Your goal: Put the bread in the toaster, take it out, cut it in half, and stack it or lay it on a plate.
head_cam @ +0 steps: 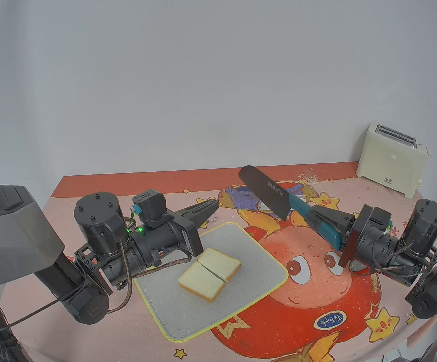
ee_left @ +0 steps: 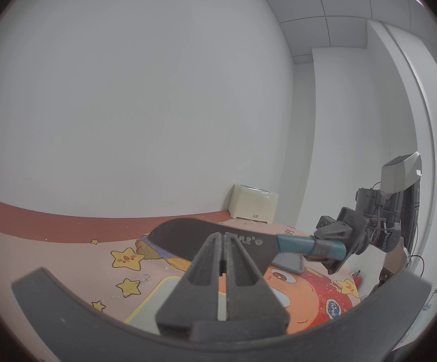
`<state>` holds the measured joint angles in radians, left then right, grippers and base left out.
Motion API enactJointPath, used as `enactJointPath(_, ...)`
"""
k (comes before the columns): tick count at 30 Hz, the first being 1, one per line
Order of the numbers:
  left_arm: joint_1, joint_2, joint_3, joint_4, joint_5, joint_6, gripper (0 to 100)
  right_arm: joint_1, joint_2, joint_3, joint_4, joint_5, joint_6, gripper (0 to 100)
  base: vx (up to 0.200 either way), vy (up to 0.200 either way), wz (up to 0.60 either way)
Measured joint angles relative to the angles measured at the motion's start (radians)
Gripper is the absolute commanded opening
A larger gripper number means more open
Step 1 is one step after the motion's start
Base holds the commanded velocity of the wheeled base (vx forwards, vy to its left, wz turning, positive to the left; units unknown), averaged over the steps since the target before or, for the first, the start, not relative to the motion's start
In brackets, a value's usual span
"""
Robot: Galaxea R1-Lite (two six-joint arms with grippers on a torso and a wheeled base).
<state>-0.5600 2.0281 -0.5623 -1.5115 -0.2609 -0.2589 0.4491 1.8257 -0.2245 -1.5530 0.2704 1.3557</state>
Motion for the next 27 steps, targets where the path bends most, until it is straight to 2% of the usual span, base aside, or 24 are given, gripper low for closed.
enactJointPath(7, 0.000, 0.016, 0.000, -0.009, 0.000, 0.000, 0, -0.032, -0.036, 0.046, 0.000, -0.018, -0.003, 0, 0.000, 0.000, 0.00)
enactJointPath(13, -0.001, 0.020, 0.000, -0.009, 0.000, 0.000, 0, -0.035, -0.057, 0.056, 0.000, -0.087, -0.013, 0, 0.000, 0.000, 0.00)
enactJointPath(16, -0.001, 0.021, 0.000, -0.009, 0.000, 0.000, 0, -0.031, -0.064, 0.063, 0.000, -0.103, -0.035, 0, 0.000, 0.000, 0.00)
enactJointPath(22, -0.002, 0.022, 0.001, -0.009, 0.000, 0.000, 0, -0.037, -0.068, 0.094, 0.000, -0.111, -0.118, 0, 0.000, 0.000, 0.00)
enactJointPath(27, -0.001, 0.023, 0.002, -0.009, 0.000, 0.000, 0, -0.038, -0.069, 0.104, 0.003, -0.135, -0.181, 0, 0.000, 0.000, 0.00)
